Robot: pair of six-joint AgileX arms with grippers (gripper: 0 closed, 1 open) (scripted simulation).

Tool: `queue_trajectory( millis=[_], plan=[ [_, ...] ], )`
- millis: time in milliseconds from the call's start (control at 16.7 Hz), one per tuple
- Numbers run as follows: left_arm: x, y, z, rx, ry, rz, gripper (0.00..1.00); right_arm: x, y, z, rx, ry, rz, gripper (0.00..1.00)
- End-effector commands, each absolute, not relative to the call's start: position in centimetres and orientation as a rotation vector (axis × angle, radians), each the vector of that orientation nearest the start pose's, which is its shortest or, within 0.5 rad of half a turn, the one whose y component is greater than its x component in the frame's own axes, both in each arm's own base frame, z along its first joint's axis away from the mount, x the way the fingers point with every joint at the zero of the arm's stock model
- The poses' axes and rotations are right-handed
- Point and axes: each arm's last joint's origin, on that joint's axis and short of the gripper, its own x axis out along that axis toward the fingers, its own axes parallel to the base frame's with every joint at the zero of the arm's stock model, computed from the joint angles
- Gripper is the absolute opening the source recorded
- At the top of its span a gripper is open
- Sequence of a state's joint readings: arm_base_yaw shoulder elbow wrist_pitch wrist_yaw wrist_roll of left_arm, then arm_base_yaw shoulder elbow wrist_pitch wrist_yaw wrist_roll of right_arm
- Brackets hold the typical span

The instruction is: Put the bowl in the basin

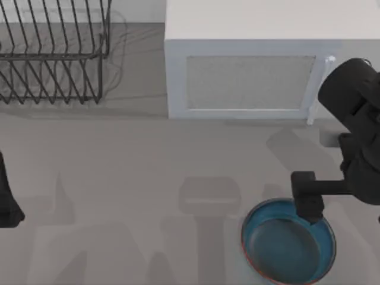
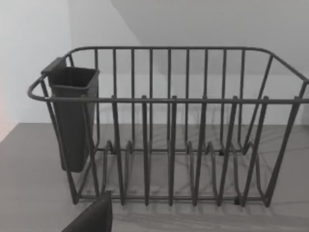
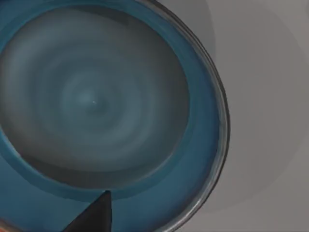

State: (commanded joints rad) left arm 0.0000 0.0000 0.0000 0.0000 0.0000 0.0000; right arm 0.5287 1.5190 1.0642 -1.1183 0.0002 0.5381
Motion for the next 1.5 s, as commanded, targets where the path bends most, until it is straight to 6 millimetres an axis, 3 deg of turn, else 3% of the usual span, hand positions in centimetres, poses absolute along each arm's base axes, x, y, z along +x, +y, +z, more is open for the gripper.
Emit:
queue_trajectory(
  millis=[420,780,1500],
  plan=[
    [10.6,-0.1,16.0,0.0,0.0,0.0,1.0,22.2,13.3,13.8,0.009,1.567,-0.006,1.0],
    [10.6,-0.1,16.0,0.0,0.0,0.0,1.0,22.0,13.2,12.9,0.008,1.571,-0.008,1.0],
    [10.6,-0.1,16.0,0.0,0.0,0.0,1.0,22.0,13.2,12.9,0.008,1.571,-0.008,0.1]
  ],
)
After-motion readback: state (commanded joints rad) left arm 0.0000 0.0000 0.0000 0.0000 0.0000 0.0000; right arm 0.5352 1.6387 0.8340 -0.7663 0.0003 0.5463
